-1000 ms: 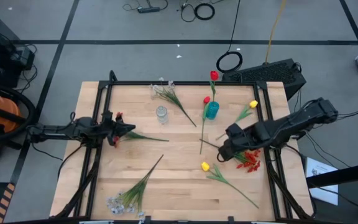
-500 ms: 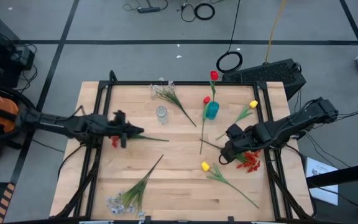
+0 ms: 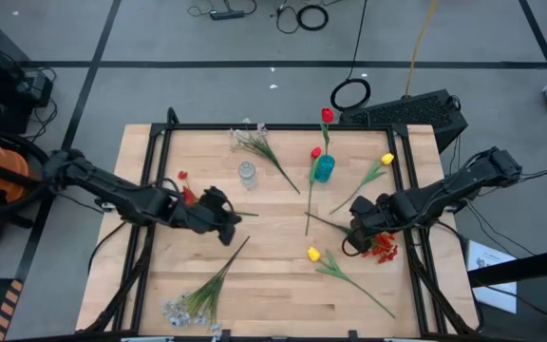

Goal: Sort flowers into vase by color
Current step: Put the left red flowers into the blue crystal vase

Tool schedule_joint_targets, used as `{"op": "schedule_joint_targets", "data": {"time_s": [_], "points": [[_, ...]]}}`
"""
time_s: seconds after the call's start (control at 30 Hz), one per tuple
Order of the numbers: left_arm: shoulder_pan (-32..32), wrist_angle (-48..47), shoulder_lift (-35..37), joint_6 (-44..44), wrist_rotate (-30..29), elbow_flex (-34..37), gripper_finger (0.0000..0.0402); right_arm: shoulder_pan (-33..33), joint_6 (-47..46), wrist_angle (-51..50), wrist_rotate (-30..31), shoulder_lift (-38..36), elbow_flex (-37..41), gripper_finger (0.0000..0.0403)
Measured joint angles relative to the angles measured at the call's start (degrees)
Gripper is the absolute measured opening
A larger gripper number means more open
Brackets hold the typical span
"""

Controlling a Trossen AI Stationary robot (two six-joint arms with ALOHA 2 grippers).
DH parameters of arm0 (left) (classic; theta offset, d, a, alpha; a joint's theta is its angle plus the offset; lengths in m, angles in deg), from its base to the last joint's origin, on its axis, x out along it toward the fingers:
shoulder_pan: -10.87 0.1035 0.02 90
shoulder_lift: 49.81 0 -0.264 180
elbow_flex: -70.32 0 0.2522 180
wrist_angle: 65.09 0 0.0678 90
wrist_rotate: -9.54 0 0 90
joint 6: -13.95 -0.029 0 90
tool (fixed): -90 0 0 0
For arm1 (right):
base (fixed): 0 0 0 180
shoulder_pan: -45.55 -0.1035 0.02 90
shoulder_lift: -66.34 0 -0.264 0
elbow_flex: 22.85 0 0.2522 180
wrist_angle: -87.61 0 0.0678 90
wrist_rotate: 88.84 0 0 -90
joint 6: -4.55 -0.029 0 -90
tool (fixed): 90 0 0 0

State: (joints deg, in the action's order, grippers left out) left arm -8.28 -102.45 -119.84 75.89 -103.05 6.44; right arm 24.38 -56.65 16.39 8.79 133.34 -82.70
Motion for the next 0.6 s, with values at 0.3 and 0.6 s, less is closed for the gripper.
{"op": "schedule_joint_targets", "data": {"time_s": [0.3,0.6], "points": [[1.38,-23.96,-5.62,42.92,-0.35,-4.70,0.0000,-0.33,2.75,19.24,-0.25,-6.40,12.16,0.0000],[4.21,-34.81,-8.21,55.59,-0.29,-4.69,0.0000,-0.33,8.93,22.46,-0.22,-6.60,12.97,0.0000]]}}
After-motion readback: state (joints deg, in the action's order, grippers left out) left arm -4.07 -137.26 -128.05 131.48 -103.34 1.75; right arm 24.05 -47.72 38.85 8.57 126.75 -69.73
